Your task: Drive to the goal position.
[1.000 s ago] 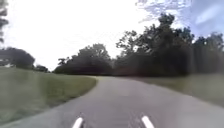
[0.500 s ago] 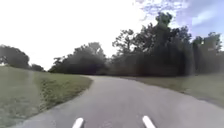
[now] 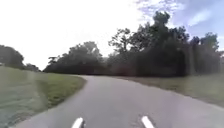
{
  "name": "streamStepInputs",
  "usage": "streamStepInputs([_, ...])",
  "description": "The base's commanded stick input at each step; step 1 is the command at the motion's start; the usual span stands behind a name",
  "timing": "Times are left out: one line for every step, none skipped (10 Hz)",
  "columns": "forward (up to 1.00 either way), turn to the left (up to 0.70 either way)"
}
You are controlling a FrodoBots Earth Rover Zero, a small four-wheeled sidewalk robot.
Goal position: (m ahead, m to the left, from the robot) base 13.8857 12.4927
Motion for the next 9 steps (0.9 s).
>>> streamStepInputs([0.69,0.03])
streamStepInputs([0.69,0.03])
streamStepInputs([0.69,0.03])
streamStepInputs([0.69,0.03])
streamStepInputs([0.69,0.03])
streamStepInputs([0.69,0.03])
streamStepInputs([0.69,0.03])
streamStepInputs([0.69,0.03])
streamStepInputs([0.68,0.03])
